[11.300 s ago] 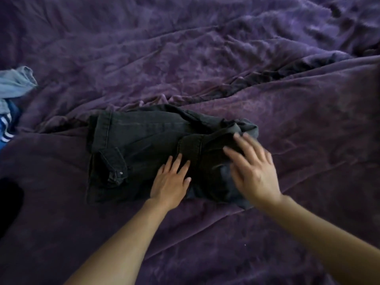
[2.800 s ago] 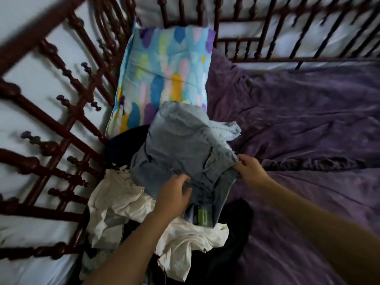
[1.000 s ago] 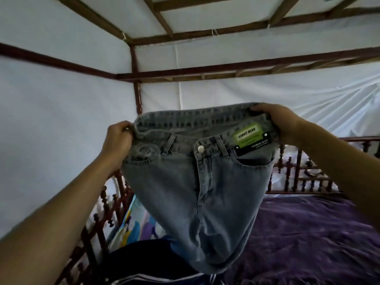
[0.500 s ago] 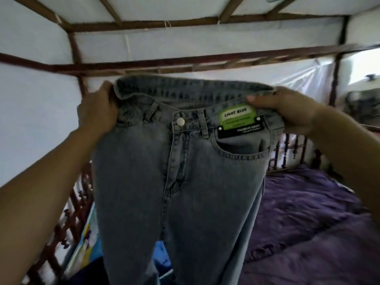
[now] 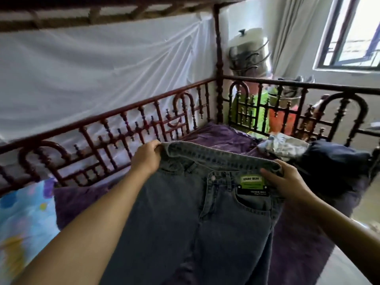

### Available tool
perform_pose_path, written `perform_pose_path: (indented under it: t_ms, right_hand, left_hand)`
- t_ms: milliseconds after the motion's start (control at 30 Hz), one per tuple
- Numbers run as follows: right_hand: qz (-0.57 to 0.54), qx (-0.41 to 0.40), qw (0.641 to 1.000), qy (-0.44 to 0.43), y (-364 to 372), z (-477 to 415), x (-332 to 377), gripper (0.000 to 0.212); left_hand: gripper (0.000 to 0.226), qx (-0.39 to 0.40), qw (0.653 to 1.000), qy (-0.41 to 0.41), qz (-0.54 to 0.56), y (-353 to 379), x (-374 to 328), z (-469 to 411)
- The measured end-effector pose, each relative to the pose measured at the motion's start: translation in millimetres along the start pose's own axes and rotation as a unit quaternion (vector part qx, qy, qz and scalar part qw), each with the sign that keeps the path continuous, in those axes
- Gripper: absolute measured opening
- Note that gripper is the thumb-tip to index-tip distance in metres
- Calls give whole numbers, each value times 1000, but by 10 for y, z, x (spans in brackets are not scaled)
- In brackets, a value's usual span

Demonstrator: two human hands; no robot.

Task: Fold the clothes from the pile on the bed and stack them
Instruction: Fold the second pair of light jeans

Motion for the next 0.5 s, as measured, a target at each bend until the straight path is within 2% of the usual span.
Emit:
perform_pose_path:
  t_ms: [100,200,367,500]
  right_hand:
    - [13,-69,997,28,-753,-311,-694,8]
    - [55,-101,991,68,-1371,-759,-1514,9]
    - [157,-96,969,167,-2093,-1451,-3031,12]
    - [230,-87,932,267,-2566,-1758,-4052,18]
  left_hand:
    - [23,44,999,28,6,964,-676,-368]
    - [22,94,995,32,14,2080,-1191,-715]
    - [20,179,983,-27,2,4052,-1725,-1111]
    - [19,220,974,-56,23,5264,-2112,-1185]
Point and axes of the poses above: each hand's wrist, its own z-axis away from the middle knuckle, its own y-axis out of the palm, x = y × z, the point moved 9 cm from there along -z, towards the middle knuckle, and after that the axes turned 1 degree about z, right-handed, at the moved point
